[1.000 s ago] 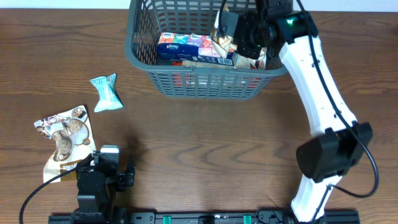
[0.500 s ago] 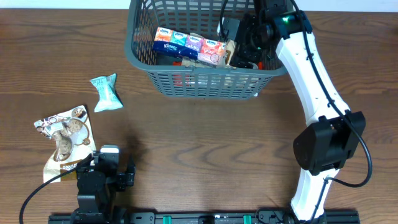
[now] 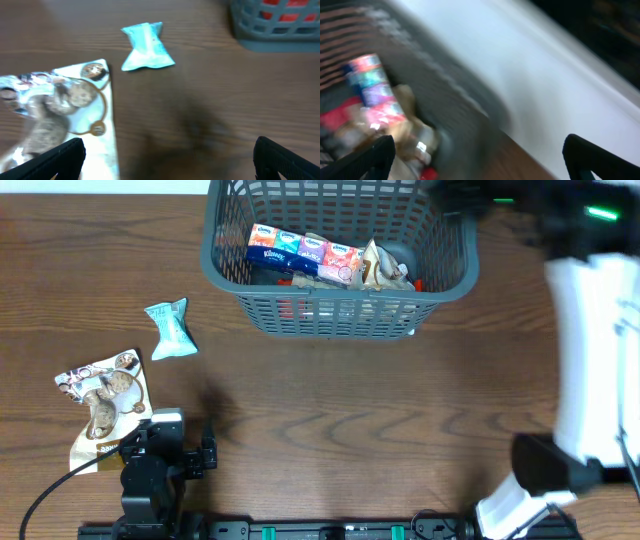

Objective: Pack container
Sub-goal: 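Withdraw the right gripper and move the left gripper to the wipe pouch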

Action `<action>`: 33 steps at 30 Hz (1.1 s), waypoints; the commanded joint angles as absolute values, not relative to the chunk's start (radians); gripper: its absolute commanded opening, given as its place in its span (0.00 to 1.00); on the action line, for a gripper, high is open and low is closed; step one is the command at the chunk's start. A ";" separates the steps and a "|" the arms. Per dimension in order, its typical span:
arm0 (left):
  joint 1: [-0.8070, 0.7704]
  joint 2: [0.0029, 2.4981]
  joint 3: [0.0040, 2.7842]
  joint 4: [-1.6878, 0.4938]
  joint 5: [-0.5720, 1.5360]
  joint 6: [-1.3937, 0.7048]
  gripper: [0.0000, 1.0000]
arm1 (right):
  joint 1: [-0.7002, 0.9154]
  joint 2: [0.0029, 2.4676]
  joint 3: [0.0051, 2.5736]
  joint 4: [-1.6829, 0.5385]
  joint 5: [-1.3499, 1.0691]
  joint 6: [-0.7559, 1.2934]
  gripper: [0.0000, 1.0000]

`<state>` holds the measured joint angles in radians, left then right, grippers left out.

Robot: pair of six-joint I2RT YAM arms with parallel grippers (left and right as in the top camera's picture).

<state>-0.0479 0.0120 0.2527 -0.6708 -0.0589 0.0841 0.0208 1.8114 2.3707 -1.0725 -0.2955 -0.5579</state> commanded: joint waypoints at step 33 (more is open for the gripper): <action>0.078 1.361 1.501 -1.061 0.114 0.043 0.99 | -0.440 1.761 1.345 -1.044 -0.288 -0.091 0.99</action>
